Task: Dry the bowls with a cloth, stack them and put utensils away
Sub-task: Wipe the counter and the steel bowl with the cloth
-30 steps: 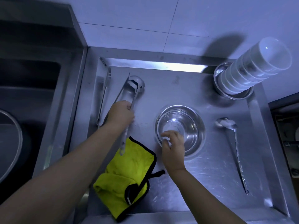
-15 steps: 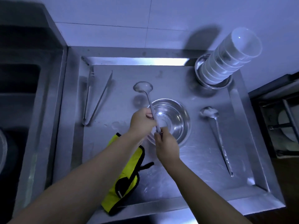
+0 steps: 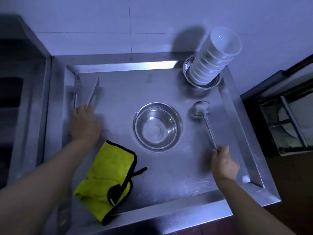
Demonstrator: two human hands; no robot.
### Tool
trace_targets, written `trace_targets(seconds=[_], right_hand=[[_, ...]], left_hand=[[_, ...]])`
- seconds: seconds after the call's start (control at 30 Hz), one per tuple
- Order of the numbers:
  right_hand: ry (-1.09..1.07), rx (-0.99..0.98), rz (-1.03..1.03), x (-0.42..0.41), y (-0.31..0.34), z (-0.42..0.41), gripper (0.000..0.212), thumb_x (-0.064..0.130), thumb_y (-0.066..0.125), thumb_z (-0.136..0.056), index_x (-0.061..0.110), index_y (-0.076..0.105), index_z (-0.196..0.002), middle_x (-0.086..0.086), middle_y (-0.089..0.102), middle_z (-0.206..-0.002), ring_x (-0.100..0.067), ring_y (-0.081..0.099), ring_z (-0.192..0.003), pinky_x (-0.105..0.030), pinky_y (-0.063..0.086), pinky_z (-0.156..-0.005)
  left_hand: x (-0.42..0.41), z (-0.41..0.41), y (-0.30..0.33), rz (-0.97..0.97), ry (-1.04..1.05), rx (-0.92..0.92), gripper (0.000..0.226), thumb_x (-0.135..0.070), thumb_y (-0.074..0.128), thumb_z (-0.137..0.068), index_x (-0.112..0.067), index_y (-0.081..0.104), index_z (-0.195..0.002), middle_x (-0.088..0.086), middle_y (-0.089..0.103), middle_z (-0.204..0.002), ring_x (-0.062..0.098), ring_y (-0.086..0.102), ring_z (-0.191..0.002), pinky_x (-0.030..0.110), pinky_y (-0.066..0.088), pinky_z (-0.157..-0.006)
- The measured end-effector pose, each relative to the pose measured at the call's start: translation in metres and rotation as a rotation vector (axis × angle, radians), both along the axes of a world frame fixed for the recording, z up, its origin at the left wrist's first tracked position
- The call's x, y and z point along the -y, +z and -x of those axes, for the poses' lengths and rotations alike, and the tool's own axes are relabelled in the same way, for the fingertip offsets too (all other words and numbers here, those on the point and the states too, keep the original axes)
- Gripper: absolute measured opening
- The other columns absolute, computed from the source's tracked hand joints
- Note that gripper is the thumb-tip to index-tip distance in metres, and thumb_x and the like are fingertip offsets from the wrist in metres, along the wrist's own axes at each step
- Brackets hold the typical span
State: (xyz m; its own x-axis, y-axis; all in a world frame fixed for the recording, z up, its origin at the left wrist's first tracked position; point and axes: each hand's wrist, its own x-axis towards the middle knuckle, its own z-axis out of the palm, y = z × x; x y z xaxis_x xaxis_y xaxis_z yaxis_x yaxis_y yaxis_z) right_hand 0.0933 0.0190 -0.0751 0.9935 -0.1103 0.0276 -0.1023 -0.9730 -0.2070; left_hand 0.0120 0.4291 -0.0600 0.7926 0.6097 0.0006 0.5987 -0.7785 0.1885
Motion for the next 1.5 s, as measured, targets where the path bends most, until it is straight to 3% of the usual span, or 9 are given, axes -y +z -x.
trace_targets(seconds=[0.13,0.3,0.47,0.57,0.7,0.9,1.17,1.37,1.5], right_hand=[[0.006,0.070,-0.044,0.008,-0.010,-0.001,0.014,0.002,0.069,-0.081,-0.004,0.058,-0.088,-0.028,0.060,-0.073,-0.045,0.059,-0.064,-0.044,0.044,-0.057],[0.024,0.170,-0.072,0.016,-0.016,-0.005,0.014,0.002,0.069,-0.076,-0.008,0.060,-0.081,-0.032,0.054,-0.086,-0.047,0.055,-0.078,-0.047,0.046,-0.062],[0.081,0.324,-0.106,0.011,-0.020,0.001,0.032,0.021,0.047,-0.072,-0.007,0.057,-0.085,-0.030,0.054,-0.087,-0.044,0.054,-0.078,-0.045,0.045,-0.061],[0.108,0.342,-0.206,0.007,-0.020,0.005,0.029,0.010,0.050,-0.073,-0.005,0.062,-0.095,-0.028,0.055,-0.095,-0.043,0.053,-0.085,-0.044,0.039,-0.073],[0.076,0.316,-0.351,0.011,-0.021,0.016,0.029,0.004,0.051,-0.073,-0.005,0.062,-0.099,-0.026,0.054,-0.101,-0.042,0.054,-0.090,-0.045,0.044,-0.078],[0.025,0.277,-0.412,0.036,-0.013,0.024,0.027,-0.007,0.056,-0.077,-0.002,0.059,-0.103,-0.021,0.052,-0.108,-0.040,0.055,-0.092,-0.049,0.051,-0.072],[0.006,0.280,-0.479,0.051,0.000,0.032,0.035,-0.013,0.058,-0.077,0.001,0.057,-0.108,-0.016,0.048,-0.114,-0.035,0.055,-0.094,-0.045,0.050,-0.075],[0.204,0.240,-0.493,-0.004,0.002,0.049,0.035,-0.001,0.050,-0.076,0.000,0.058,-0.110,-0.016,0.050,-0.115,-0.032,0.054,-0.104,-0.045,0.048,-0.088],[0.560,0.193,-0.474,-0.082,-0.001,0.091,0.035,0.004,0.045,-0.076,0.006,0.054,-0.110,-0.020,0.055,-0.111,-0.027,0.047,-0.105,-0.038,0.039,-0.095]], left_hand=[[-0.010,0.008,0.002,0.105,0.116,-0.135,0.032,0.004,0.046,-0.089,0.009,0.045,-0.121,0.033,0.051,-0.117,0.050,0.050,-0.103,0.054,0.043,-0.076],[-0.012,0.013,0.006,0.099,0.176,-0.217,0.012,0.006,0.046,-0.087,0.005,0.054,-0.095,0.028,0.058,-0.103,0.046,0.057,-0.093,0.044,0.040,-0.065],[0.017,0.018,0.015,0.242,0.157,-0.111,0.002,0.000,0.049,-0.084,0.000,0.049,-0.082,0.015,0.050,-0.082,0.036,0.052,-0.075,0.037,0.037,-0.061],[0.064,0.015,0.018,0.355,0.085,-0.003,0.001,-0.002,0.050,-0.082,-0.002,0.050,-0.081,0.004,0.043,-0.072,0.027,0.043,-0.062,0.032,0.022,-0.051],[0.147,0.010,0.012,0.458,-0.129,-0.041,0.011,-0.003,0.047,-0.082,-0.013,0.045,-0.080,0.007,0.053,-0.082,0.034,0.052,-0.077,0.031,0.027,-0.059],[0.247,0.004,0.008,0.494,-0.437,-0.280,0.025,0.001,0.039,-0.086,-0.011,0.047,-0.106,0.010,0.054,-0.114,0.032,0.055,-0.103,0.037,0.040,-0.078],[0.296,-0.002,-0.002,0.540,-0.641,-0.358,0.024,-0.004,0.043,-0.090,-0.008,0.052,-0.112,0.014,0.055,-0.114,0.036,0.057,-0.105,0.042,0.045,-0.084],[0.234,0.032,0.003,0.633,-0.473,-0.088,0.036,-0.020,0.037,-0.095,-0.013,0.056,-0.124,0.008,0.057,-0.125,0.028,0.053,-0.113,0.032,0.038,-0.090],[0.153,0.084,0.001,0.525,-0.173,0.168,0.025,-0.011,0.049,-0.092,-0.012,0.066,-0.111,0.007,0.067,-0.112,0.029,0.062,-0.102,0.034,0.046,-0.080]])
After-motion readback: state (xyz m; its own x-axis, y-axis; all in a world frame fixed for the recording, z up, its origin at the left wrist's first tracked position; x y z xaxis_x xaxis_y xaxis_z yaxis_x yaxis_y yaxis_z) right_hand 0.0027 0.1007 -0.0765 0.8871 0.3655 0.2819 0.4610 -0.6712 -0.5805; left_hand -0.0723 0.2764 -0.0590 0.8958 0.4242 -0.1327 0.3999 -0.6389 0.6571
